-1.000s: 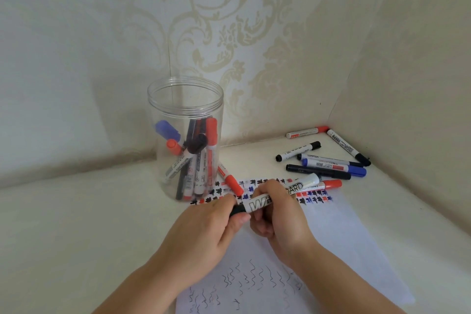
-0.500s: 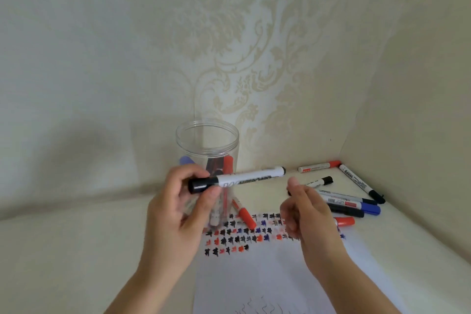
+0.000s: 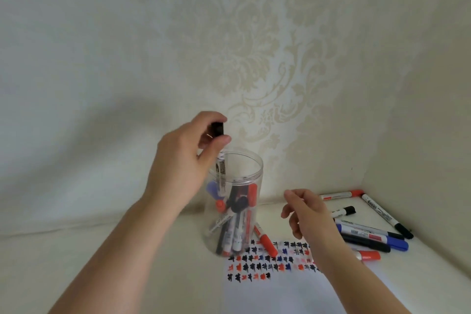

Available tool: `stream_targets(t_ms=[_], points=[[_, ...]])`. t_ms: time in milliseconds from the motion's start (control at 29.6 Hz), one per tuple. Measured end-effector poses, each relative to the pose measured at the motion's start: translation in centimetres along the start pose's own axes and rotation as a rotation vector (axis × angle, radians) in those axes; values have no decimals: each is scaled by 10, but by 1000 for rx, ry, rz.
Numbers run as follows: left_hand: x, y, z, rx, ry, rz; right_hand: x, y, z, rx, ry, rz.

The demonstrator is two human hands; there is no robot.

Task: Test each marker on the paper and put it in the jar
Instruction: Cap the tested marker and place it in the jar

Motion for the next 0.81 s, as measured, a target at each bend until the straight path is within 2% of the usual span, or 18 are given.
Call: stream_targets(t_ms=[135,270,439,540,607,675,810], points=[[-24,-16,-9,5,-148,207,-5,4,0,-12,-13,-48],[-34,-25,-17,-59,-216,321,-4,7,-1,-6,-18,-65],[-30,-3,-38,-167,-114,227,15,17,0,3,-4,-110],[-45,19,-58,-280,-189,74,52,25,5,-8,74,-170],[-66,23,-71,-286,-331,-10,80,33,7,-25,132,-287],[-92,16,-85,-234,-466,-30,98,43,5,-26,110,-461],[-135,-12,-110,-69,-636,-34,88,57,-5,87,-152,-952]])
Point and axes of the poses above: each hand's wrist, its own z-axis towards the middle knuckle, its own x-axis out of the back of the hand, y = z × x, the point moved 8 cm from there along z, towards the middle knuckle, and after that the axes turned 7 degrees about x, right-handed, at the moved point
